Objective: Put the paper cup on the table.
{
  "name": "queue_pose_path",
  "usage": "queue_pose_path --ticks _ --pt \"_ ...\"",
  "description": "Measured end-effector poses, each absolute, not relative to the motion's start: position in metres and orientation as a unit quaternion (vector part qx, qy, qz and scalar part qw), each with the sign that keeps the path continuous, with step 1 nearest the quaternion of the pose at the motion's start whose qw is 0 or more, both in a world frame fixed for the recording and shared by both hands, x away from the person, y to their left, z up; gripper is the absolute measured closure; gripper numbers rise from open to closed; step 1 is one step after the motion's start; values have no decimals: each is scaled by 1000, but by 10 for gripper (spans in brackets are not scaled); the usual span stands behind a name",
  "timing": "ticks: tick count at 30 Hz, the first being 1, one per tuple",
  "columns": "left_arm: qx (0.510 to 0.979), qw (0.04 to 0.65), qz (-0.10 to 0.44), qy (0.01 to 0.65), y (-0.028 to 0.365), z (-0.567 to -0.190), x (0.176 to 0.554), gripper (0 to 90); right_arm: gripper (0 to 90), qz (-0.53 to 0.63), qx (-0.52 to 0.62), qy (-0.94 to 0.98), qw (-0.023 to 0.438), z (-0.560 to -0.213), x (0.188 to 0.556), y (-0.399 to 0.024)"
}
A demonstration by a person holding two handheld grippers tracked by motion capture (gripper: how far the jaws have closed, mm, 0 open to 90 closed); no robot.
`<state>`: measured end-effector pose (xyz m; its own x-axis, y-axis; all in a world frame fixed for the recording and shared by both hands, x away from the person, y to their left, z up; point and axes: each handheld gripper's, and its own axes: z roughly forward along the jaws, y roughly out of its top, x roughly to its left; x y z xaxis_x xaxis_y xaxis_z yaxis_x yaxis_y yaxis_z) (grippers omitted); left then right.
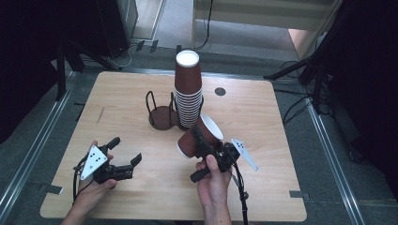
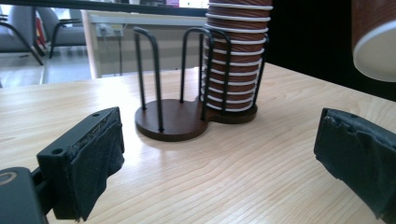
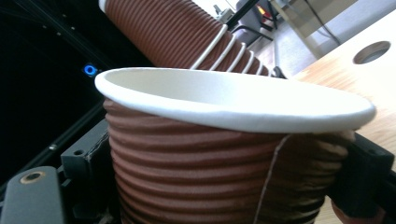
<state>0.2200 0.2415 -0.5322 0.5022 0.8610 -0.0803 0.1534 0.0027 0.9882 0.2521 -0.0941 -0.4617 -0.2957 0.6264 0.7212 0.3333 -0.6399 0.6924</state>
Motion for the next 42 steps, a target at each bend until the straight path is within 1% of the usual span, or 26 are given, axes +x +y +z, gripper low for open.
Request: queue_pose_path --ticks 2,10,16,25,28,42 --pt "637 583 304 402 246 -533 219 25 122 692 583 413 108 -462 253 -95" --pt "627 574 316 422 264 -541 215 25 122 682 575 428 144 -467 254 -99" --pt "622 569 319 433 272 -544 215 25 122 672 562 444 189 -469 254 -100" --pt "617 563 326 443 281 -546 216 25 122 653 557 457 234 -475 259 -108" --pt "616 562 327 445 283 -547 216 25 122 642 552 466 256 -476 261 -112" --pt "600 556 335 467 304 -547 212 25 122 602 539 481 340 -482 279 -132"
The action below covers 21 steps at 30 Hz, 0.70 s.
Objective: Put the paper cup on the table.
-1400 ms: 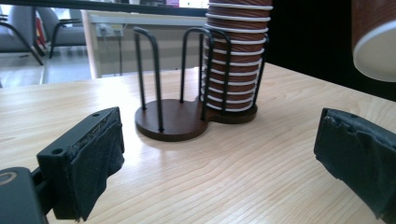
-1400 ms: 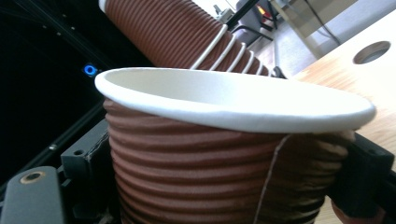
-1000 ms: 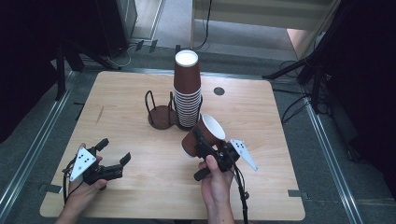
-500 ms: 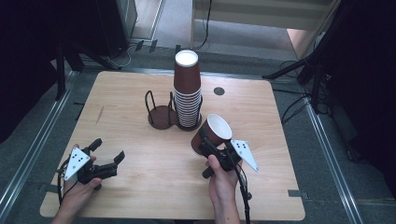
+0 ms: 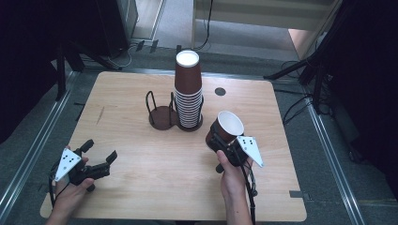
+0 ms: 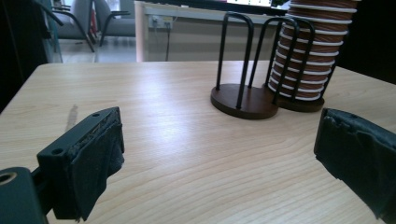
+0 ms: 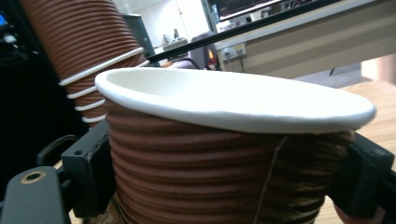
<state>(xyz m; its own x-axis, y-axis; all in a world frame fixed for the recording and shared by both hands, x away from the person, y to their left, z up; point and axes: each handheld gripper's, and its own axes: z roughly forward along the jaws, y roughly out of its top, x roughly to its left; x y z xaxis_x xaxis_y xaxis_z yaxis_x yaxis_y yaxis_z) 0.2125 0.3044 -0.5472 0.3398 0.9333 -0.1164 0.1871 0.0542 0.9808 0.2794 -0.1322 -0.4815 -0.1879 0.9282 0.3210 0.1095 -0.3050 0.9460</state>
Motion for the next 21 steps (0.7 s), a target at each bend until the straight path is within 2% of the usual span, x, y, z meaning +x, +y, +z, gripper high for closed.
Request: queue_pose_path --ticks 21 --pt "588 561 333 478 315 -548 213 25 122 567 524 487 408 -481 322 -159"
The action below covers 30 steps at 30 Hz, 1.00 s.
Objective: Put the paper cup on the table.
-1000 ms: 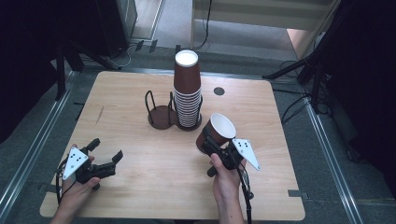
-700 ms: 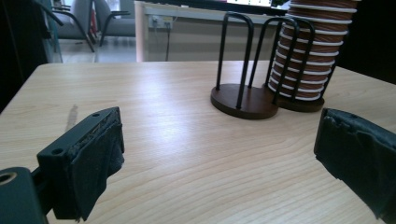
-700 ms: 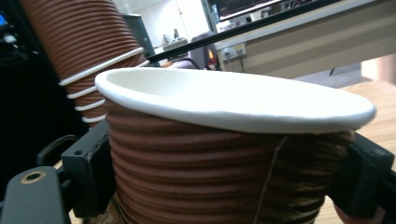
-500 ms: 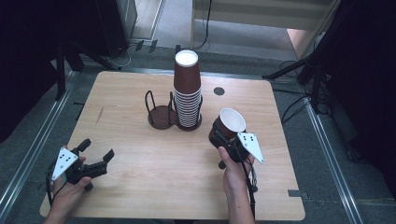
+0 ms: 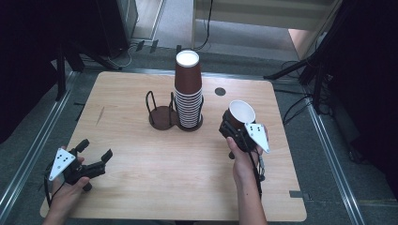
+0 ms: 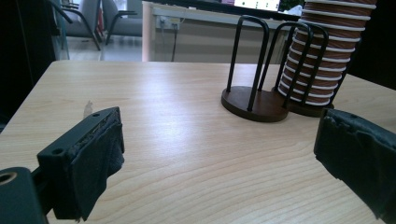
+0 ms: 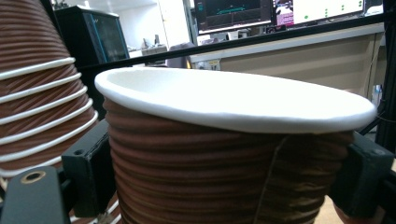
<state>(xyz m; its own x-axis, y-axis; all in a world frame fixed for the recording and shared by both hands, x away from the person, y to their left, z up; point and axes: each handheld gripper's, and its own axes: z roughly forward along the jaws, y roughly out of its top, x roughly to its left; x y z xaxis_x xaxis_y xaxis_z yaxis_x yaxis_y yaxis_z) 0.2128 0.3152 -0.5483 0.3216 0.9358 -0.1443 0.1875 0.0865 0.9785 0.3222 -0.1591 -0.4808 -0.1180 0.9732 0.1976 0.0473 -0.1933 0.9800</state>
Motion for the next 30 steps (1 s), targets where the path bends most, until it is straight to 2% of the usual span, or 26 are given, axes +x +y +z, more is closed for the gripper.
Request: queue_pose_path --ticks 13,30 --pt "586 560 333 481 319 -549 212 25 121 549 518 497 429 -486 349 -165" --pt "587 558 332 483 320 -551 213 25 117 485 536 525 449 -510 388 -183"
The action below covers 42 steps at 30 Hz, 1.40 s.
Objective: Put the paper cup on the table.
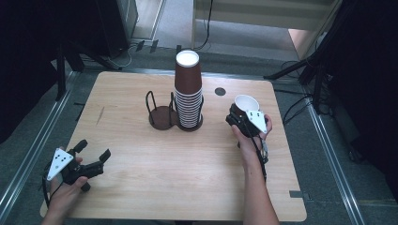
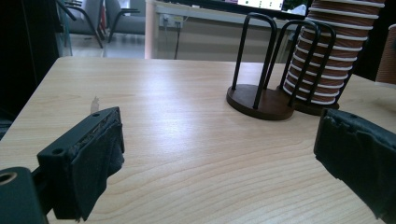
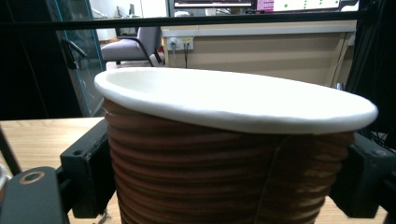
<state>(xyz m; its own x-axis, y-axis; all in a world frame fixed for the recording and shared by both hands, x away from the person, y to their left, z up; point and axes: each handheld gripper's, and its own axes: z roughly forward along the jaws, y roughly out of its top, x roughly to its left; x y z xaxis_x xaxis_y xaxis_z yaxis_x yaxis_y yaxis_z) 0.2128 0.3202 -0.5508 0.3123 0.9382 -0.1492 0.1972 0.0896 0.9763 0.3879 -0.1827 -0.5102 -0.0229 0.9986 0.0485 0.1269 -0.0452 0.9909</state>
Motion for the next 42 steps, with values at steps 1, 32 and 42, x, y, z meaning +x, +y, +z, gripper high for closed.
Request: queue_pose_path --ticks 1,32,42 --pt "588 557 332 484 321 -551 213 25 117 482 537 526 450 -511 390 -184" --pt "590 554 330 486 319 -553 214 26 105 434 550 553 451 -531 404 -202" --pt "591 555 327 485 318 -553 215 26 85 432 551 560 443 -531 400 -206"
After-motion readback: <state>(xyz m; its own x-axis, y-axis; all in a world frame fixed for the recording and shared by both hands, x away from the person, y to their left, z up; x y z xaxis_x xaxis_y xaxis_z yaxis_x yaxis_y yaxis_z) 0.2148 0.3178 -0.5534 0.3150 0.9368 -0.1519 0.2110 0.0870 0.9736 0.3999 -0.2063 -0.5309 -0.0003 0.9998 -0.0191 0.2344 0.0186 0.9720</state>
